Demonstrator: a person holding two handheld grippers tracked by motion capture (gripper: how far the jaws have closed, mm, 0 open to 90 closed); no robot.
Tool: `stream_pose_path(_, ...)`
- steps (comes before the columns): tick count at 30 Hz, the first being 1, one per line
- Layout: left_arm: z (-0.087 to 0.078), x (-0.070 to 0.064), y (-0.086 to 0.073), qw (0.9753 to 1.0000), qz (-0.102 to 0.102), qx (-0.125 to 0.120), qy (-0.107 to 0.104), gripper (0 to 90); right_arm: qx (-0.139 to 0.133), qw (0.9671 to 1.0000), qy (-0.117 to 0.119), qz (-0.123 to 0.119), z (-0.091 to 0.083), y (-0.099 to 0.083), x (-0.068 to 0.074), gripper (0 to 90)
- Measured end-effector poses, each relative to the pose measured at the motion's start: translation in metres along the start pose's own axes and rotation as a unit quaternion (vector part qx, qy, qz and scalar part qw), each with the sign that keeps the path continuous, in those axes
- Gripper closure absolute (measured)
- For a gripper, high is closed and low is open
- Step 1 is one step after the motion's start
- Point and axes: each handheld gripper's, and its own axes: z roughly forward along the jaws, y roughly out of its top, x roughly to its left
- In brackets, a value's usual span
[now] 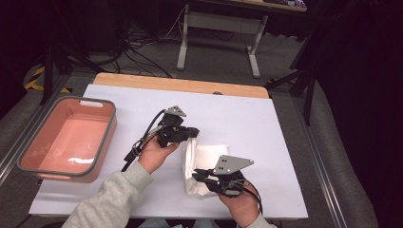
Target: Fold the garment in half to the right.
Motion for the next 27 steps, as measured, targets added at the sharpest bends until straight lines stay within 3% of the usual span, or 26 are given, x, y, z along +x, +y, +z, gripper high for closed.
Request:
stream_pose_path(13, 0.042, -0.014, 0.001, 0.9997, -0.001, 0.022, -0.011, 82.4, 0.007, 0.9993, -0.018, 0.032, -0.022, -0.03, -0.009, 82.4)
stream_pose_path(27, 0.064, -0.016, -0.003, 0.9994, -0.005, 0.034, -0.007, 81.5, 0.026, 0.9975, -0.018, 0.063, -0.025, -0.051, -0.02, 82.3)
